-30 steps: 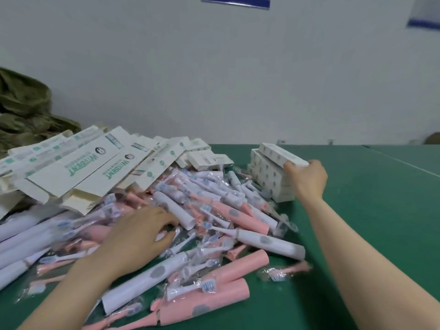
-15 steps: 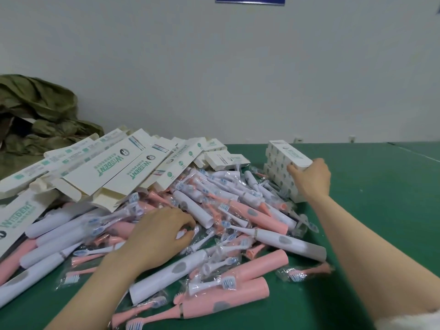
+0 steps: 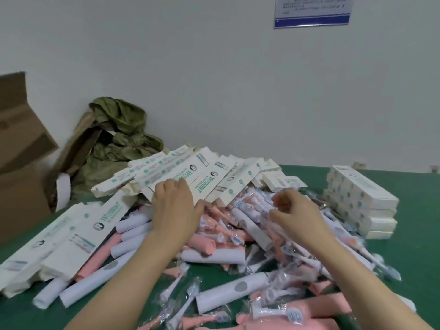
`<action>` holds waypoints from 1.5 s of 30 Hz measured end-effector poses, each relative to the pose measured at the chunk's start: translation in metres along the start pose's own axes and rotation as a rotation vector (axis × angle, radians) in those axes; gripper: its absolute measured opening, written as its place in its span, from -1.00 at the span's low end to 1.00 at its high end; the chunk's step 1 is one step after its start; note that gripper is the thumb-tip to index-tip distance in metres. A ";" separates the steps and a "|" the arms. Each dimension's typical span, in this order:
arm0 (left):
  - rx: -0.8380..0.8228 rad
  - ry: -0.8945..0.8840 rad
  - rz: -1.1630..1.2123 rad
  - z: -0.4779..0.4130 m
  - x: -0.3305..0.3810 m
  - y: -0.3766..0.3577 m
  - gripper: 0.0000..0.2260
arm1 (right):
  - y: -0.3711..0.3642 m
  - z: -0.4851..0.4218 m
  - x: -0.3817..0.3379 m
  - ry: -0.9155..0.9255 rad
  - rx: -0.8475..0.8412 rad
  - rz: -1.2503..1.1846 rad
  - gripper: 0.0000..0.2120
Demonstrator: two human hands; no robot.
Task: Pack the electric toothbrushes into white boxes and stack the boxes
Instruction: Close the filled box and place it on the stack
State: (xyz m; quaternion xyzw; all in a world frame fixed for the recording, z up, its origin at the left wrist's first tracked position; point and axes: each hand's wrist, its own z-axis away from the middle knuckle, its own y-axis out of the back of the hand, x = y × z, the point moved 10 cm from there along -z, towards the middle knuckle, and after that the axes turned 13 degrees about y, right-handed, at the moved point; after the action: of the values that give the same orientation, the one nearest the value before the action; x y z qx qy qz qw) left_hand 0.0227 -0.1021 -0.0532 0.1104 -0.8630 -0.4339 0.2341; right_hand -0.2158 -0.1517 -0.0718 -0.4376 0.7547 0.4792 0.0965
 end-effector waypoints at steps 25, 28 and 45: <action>0.313 -0.358 0.543 0.049 0.011 0.038 -0.70 | -0.081 -0.015 -0.018 -0.346 -0.041 -1.205 -0.64; 0.314 -0.417 0.584 0.063 0.016 0.034 -0.74 | -0.080 -0.010 -0.022 -0.355 0.007 -1.318 -0.74; -0.758 0.239 1.824 -0.020 0.064 0.007 -0.63 | -0.045 -0.032 -0.057 0.043 -0.232 -0.696 -0.86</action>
State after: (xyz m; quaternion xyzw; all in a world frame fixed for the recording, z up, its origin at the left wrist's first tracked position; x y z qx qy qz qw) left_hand -0.0223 -0.1367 -0.0174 -0.6345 -0.3927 -0.3212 0.5831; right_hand -0.1391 -0.1525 -0.0519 -0.6860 0.5034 0.4906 0.1877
